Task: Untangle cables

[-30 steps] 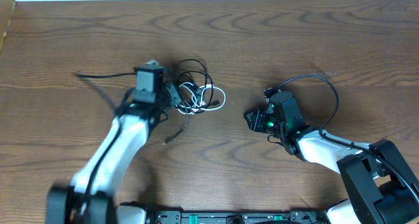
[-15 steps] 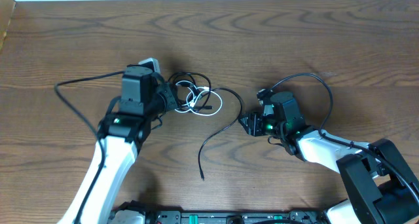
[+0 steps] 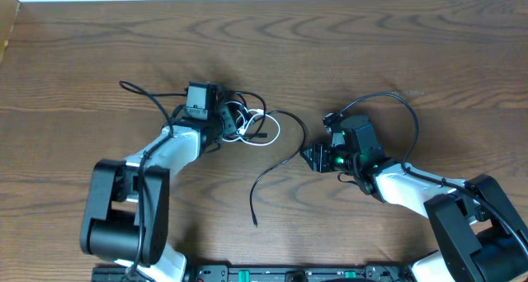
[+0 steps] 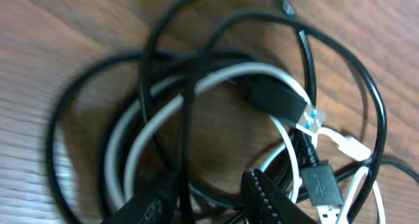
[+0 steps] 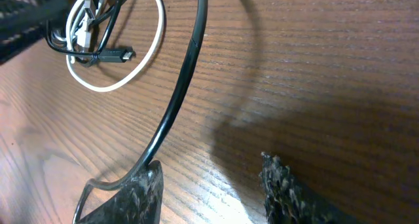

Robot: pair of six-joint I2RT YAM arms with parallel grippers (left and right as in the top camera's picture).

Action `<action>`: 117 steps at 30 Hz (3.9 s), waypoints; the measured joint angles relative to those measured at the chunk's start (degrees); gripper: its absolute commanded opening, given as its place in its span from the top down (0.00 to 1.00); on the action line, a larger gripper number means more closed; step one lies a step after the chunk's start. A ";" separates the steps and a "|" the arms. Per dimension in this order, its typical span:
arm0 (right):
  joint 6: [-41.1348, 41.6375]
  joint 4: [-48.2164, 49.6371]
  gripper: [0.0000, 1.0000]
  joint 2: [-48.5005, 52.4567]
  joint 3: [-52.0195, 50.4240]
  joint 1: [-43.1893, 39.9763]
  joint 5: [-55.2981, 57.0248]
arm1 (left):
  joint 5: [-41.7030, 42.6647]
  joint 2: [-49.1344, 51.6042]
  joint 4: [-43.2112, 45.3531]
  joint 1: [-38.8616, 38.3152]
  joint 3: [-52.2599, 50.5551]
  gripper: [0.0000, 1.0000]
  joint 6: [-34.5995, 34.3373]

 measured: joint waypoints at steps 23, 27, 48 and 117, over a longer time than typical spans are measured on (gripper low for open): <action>-0.02 -0.20 0.56 0.00 0.09 0.00 0.37 | 39.82 -6.10 14.84 -12.04 0.83 0.31 -3.17; -0.02 -0.20 0.56 0.00 0.09 0.00 0.39 | 39.43 -6.08 14.69 -10.19 0.83 0.29 -0.17; 0.00 -0.15 0.55 0.00 0.11 0.00 0.83 | 4.31 -6.08 -1.60 10.47 0.85 0.28 1.05; -17.62 -21.38 0.37 -0.26 30.01 3.45 -13.68 | 18.95 -38.34 0.61 -4.94 -0.15 0.93 -1.95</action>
